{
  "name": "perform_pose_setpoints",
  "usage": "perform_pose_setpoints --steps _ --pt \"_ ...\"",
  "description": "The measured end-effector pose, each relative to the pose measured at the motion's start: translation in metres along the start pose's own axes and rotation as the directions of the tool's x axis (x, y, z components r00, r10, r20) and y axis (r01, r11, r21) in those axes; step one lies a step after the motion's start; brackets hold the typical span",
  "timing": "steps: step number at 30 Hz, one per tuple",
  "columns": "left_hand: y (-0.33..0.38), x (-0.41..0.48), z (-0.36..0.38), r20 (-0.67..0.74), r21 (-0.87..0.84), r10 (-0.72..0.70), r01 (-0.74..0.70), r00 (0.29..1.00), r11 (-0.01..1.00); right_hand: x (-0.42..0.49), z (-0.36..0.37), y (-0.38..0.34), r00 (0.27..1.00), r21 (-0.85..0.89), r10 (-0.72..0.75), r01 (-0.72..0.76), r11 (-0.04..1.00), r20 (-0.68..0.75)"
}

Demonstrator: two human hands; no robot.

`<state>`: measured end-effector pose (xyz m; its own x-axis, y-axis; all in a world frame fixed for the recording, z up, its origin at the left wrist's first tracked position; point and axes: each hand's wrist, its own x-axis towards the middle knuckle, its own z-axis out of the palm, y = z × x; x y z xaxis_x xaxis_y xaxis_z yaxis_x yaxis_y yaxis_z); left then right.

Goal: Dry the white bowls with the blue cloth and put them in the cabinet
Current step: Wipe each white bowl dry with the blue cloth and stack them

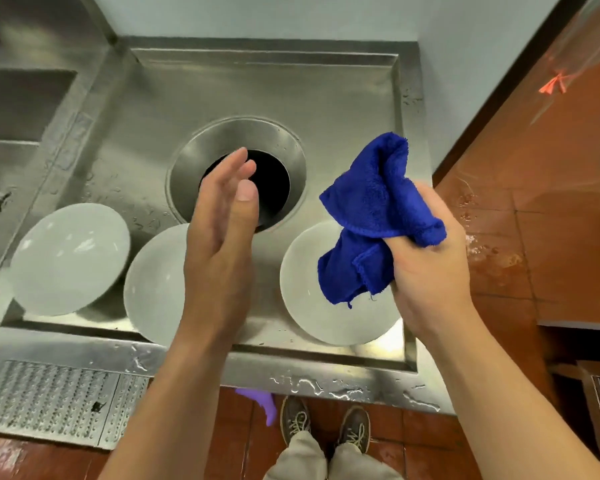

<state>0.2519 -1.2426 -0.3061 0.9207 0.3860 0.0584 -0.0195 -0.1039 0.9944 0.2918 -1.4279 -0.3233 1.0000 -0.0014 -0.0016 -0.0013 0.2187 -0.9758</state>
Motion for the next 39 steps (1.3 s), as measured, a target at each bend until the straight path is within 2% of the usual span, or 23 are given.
perform_pose_setpoints --steps 6,11,15,21,26,29,36,38,39 --pt "0.06 -0.007 -0.066 -0.182 -0.012 0.093 -0.097 0.979 0.995 -0.003 0.059 -0.06 0.97 -0.002 -0.158 0.161 0.987 0.184" --pt "0.049 -0.015 -0.125 -0.282 0.024 -0.014 0.022 0.959 0.999 -0.014 0.112 -0.054 0.932 -0.081 -0.193 0.228 0.97 0.307" --pt "0.025 -0.001 -0.166 -0.312 0.011 -0.09 0.099 0.946 0.995 -0.015 0.153 -0.027 0.927 -0.141 -0.164 0.222 0.965 0.337" --pt "-0.033 0.016 -0.204 -0.29 0.007 -0.232 0.244 0.929 0.97 -0.006 0.203 0.019 0.939 -0.187 -0.143 0.209 0.96 0.313" --pt "-0.099 0.008 -0.211 -0.287 0.054 -0.357 0.387 0.889 0.92 -0.002 0.203 0.058 0.947 -0.277 -0.141 0.224 0.934 0.289" --pt "-0.129 0.003 -0.207 -0.275 0.095 -0.427 0.466 0.861 0.88 0.002 0.197 0.08 0.96 -0.304 -0.098 0.178 0.936 0.263" --pt "-0.163 0.004 -0.19 -0.269 0.187 -0.47 0.524 0.841 0.831 0.006 0.189 0.114 0.98 -0.305 -0.034 0.093 0.948 0.195" --pt "-0.17 0.008 -0.185 -0.26 0.169 -0.529 0.577 0.808 0.799 0.007 0.187 0.118 0.981 -0.302 -0.013 0.073 0.951 0.196" --pt "-0.171 0.009 -0.183 -0.249 0.103 -0.578 0.615 0.777 0.782 0.008 0.185 0.119 0.98 -0.301 -0.011 0.072 0.951 0.199"
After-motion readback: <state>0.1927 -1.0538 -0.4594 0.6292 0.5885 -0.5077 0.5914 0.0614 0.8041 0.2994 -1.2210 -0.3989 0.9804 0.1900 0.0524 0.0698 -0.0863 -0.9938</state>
